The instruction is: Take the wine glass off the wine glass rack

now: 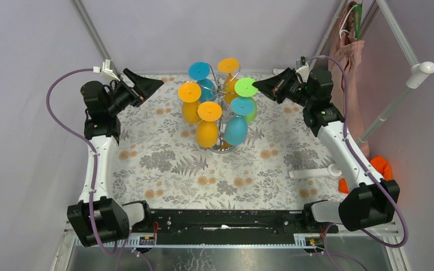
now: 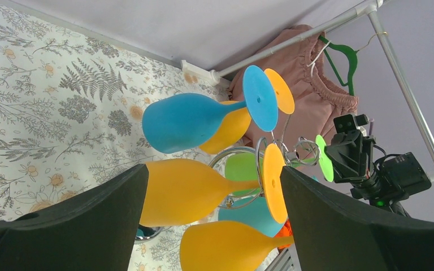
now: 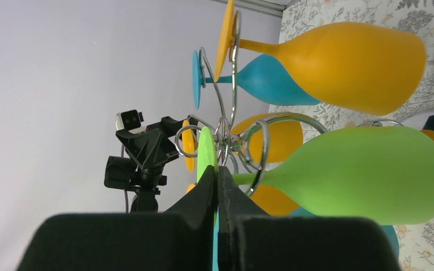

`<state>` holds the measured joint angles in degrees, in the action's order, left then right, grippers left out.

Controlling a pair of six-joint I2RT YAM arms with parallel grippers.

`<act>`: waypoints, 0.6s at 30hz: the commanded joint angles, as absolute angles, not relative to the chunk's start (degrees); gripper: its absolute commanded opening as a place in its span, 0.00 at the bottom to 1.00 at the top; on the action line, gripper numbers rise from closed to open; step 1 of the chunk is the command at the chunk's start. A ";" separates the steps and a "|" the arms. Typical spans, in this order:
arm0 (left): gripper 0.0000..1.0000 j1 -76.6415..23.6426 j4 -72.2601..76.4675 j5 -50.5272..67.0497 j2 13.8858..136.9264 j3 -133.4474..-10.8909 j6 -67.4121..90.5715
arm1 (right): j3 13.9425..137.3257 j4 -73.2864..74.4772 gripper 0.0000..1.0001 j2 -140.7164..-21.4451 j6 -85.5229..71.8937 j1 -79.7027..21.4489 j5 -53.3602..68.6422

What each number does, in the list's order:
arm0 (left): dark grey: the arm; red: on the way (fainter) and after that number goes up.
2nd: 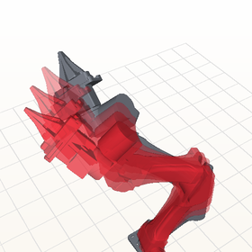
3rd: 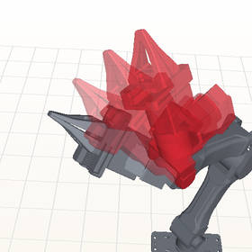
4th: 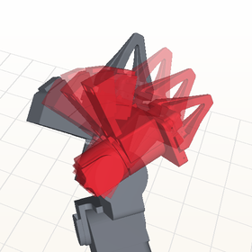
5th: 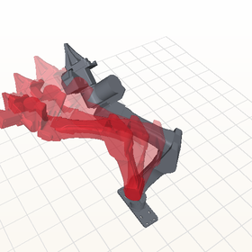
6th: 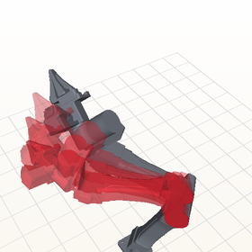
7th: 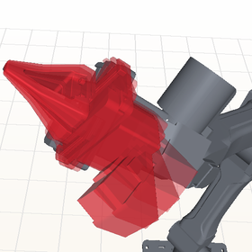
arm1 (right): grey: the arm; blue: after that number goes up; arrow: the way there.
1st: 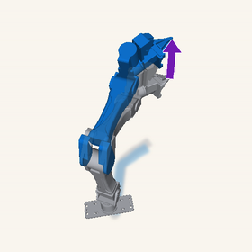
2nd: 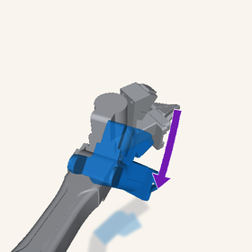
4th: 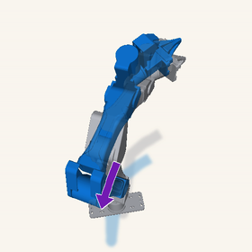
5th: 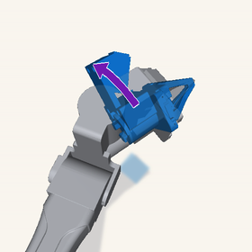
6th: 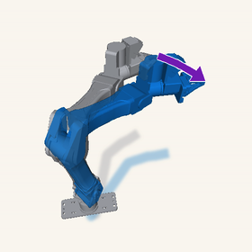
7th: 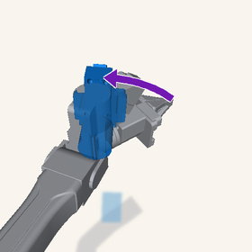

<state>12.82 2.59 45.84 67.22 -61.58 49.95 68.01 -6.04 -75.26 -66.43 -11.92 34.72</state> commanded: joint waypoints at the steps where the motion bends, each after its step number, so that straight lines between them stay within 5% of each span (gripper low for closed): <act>1: 0.95 13.19 2.35 46.02 66.45 -60.70 49.26 | 71.54 -8.90 0.00 -75.77 -66.16 -14.15 36.41; 18: 0.95 13.18 0.81 45.84 66.70 -61.40 47.74 | 79.79 -8.19 0.00 -84.23 -61.27 -14.26 28.67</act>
<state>12.82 2.11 45.84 67.22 -61.28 49.10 75.26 -7.20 -83.66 -64.27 -14.15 31.59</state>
